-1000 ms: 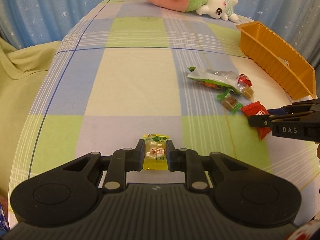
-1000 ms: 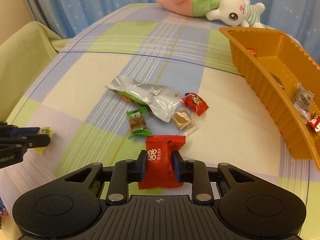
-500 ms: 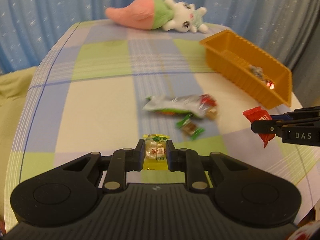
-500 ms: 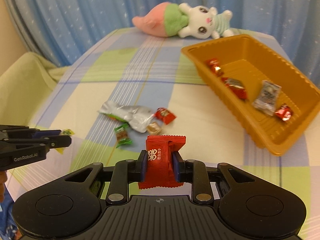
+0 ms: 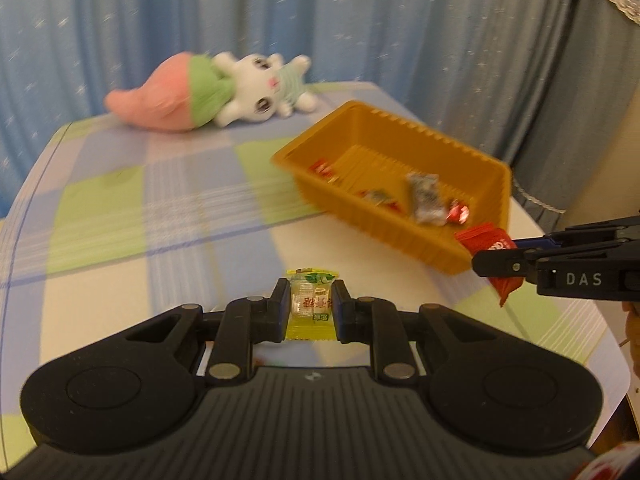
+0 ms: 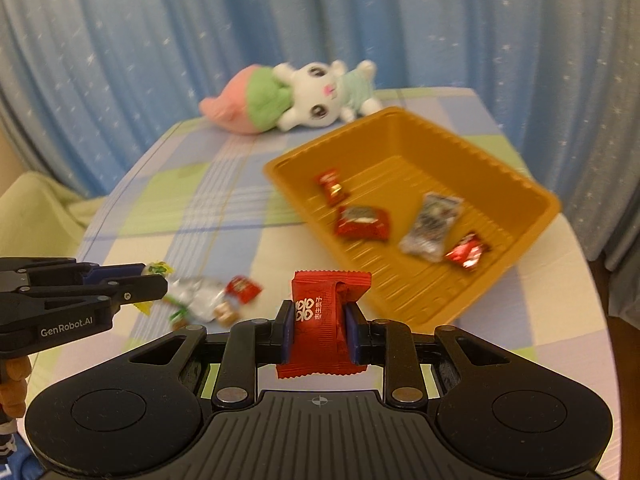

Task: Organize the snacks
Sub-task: 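Carry both snacks over the orange tray and open both tools to drop them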

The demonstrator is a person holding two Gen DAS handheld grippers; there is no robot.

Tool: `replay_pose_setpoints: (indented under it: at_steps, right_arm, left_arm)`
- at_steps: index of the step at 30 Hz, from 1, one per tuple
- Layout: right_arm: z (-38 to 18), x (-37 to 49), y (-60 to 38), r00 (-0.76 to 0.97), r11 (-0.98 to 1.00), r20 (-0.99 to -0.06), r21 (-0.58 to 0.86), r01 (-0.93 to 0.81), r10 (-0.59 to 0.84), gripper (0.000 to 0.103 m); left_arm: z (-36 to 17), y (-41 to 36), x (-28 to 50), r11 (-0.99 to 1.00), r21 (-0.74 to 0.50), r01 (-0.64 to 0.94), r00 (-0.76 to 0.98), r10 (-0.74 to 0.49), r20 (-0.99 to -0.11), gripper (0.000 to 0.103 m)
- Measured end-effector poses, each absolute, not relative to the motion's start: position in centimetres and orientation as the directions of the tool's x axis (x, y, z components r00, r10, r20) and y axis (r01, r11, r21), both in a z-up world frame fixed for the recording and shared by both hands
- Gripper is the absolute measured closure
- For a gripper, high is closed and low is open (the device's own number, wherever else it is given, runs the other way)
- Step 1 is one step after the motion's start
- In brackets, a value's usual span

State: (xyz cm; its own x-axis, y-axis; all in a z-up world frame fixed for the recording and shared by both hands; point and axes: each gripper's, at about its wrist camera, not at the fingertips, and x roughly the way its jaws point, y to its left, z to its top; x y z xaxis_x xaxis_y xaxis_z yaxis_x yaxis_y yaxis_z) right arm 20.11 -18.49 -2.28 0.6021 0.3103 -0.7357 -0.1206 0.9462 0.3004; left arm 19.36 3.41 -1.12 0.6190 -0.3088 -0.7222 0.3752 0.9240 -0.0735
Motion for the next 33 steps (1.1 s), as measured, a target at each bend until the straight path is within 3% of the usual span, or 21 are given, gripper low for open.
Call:
replay_pose_setpoints:
  at_steps: [14, 33]
  right_arm:
    - [-2.2, 26.2, -24.1, 0.658, 0.934, -0.692, 0.353, -0.047, 0.295, 0.076]
    - [-5.1, 33.1, -26.5, 0.666, 0.928, -0.697, 0.372, 0.019, 0.266, 0.077]
  left_arm:
    - [0.2, -4.0, 27.3, 0.890, -0.071, 0.449, 0.623, -0.369, -0.690, 0.084]
    - [-2.5, -9.4, 36.0, 0.870, -0.017, 0.493, 0.591, -0.349, -0.727, 0.084]
